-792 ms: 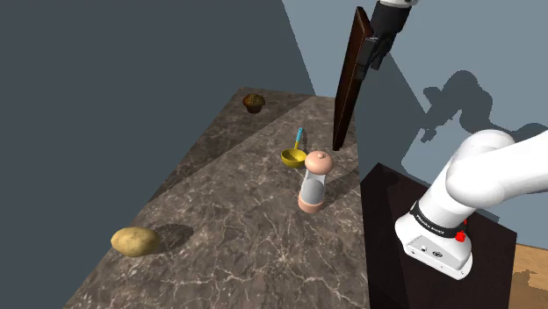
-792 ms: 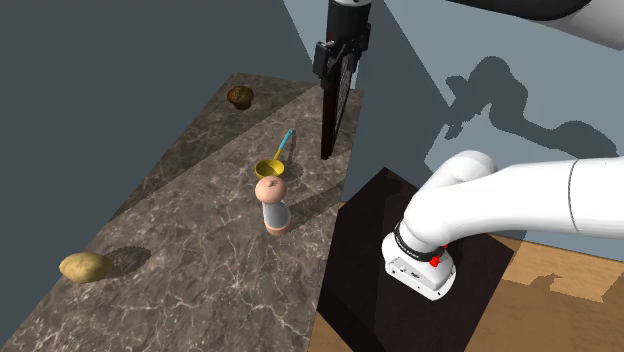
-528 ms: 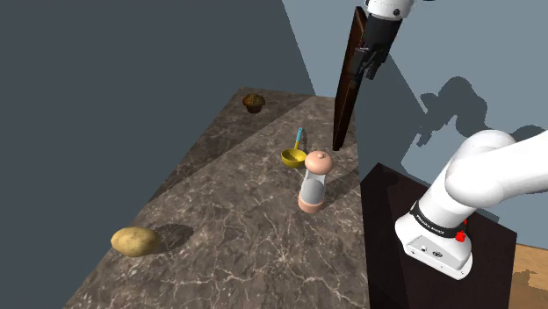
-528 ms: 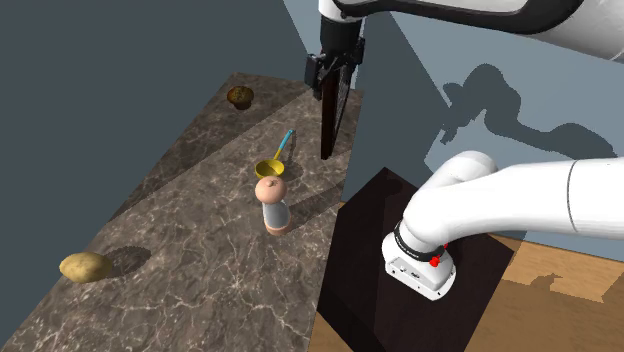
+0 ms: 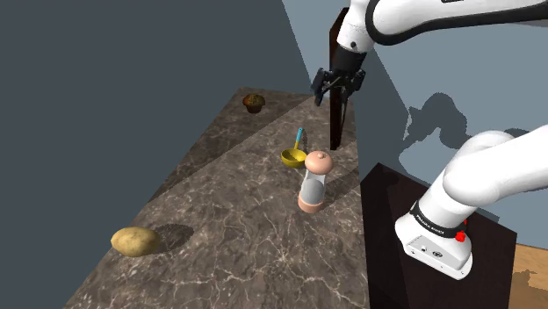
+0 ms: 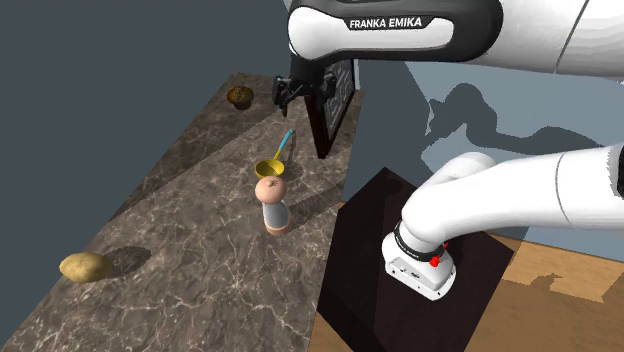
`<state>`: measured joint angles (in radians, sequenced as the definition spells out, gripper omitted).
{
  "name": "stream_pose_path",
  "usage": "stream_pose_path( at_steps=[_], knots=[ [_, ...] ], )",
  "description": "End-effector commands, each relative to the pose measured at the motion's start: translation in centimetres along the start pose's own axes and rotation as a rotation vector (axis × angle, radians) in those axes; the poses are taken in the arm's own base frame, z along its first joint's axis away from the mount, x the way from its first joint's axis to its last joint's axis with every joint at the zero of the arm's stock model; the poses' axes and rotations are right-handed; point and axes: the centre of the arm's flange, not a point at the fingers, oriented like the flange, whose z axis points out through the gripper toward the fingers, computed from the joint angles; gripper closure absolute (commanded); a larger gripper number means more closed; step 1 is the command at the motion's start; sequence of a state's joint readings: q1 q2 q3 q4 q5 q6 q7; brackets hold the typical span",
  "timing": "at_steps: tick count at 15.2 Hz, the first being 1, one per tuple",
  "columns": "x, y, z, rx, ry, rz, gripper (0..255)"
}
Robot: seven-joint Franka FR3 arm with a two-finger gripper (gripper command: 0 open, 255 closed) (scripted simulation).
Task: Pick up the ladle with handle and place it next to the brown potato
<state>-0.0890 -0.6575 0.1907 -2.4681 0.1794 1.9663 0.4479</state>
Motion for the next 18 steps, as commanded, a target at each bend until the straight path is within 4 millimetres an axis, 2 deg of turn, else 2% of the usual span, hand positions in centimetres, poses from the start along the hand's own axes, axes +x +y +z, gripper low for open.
stream_pose_path(
  at_steps=[1,11,18],
  knots=[
    [-0.1,0.1,4.2,-0.022,-0.076,0.111,0],
    [3.0,-4.0,15.8,0.039,-0.094,0.591,0],
    [3.0,-4.5,19.7,0.043,-0.095,0.620,0]
  ],
)
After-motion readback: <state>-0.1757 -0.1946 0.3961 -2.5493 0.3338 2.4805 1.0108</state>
